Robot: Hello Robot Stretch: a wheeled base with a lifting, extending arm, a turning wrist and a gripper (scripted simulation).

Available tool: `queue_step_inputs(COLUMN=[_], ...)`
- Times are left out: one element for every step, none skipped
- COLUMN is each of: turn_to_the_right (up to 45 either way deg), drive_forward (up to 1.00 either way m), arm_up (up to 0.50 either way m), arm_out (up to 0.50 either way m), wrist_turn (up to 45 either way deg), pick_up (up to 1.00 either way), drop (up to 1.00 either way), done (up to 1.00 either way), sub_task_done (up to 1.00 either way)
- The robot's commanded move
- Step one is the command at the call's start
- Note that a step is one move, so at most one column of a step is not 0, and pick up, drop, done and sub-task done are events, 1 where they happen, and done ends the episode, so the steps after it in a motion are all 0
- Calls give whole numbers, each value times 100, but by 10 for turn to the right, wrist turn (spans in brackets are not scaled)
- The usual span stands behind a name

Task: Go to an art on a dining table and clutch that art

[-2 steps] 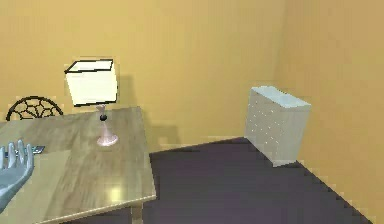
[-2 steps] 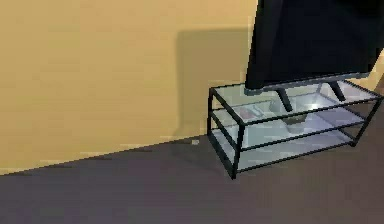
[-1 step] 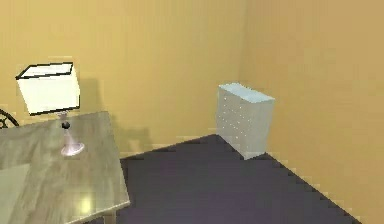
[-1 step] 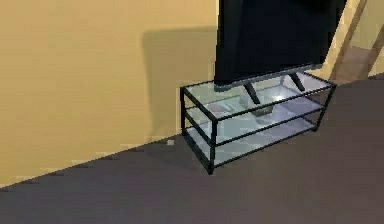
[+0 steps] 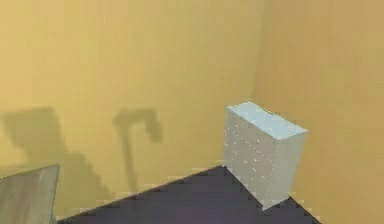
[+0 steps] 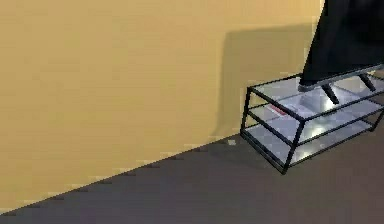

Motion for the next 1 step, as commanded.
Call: queue_step_inputs(turn_to_the_right=[-210], drive_forward=[0], arm_up=[0], arm_out=[0], wrist_turn=[0], pick_up=[0], drop=[0], done=[0], sub_task_done=[0])
